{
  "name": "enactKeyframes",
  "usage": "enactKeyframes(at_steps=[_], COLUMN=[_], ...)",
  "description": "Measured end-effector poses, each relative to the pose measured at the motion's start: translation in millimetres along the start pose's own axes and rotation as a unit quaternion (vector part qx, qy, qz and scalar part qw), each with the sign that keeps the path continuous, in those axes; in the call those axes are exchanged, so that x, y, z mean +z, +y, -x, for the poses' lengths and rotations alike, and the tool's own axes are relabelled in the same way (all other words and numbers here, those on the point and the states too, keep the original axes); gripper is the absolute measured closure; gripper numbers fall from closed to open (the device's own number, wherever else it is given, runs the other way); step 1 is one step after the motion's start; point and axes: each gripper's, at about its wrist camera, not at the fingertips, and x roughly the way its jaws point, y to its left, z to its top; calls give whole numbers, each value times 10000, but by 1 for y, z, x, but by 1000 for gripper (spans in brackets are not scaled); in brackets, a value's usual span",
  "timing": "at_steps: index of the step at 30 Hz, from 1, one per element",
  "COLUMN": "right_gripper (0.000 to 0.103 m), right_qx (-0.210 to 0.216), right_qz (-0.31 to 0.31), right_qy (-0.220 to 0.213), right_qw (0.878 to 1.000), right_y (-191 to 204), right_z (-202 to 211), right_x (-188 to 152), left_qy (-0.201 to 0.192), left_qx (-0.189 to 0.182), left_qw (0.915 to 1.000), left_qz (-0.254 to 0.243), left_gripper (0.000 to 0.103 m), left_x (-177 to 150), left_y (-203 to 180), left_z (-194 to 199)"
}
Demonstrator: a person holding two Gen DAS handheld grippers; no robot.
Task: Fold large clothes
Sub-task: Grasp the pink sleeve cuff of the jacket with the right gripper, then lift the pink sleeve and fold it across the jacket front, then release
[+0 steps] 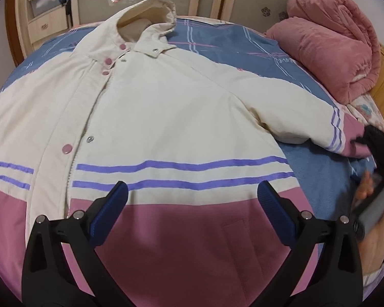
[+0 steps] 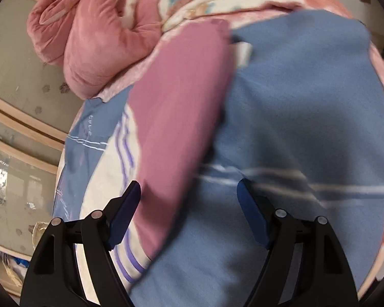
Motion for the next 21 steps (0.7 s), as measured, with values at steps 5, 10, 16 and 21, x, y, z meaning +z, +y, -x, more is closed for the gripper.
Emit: enactKeyframes(at_steps=[5, 10, 16, 21], right_gripper=[25, 25, 79, 92], right_qx=[127, 52, 129, 630], right_qz=[7, -10, -17, 276], right_qy=[-325, -661, -594, -876], right_qw=[9994, 9978, 9982, 9938], right_y=[-2, -4, -4, 8], right_z=[-26, -27, -50, -18], right_x=[28, 40, 61, 55], left_qy=[-134, -320, -235, -258], left_qx=[332, 428, 545, 574], left_qw=[9987, 9980, 9974, 9978], left_qz=[-375, -350, -412, -228], left_gripper=[2, 2, 2, 2], left_x=[-1, -7, -8, -4], left_y=[-3, 14, 24, 27], left_z=[7, 18, 16, 12])
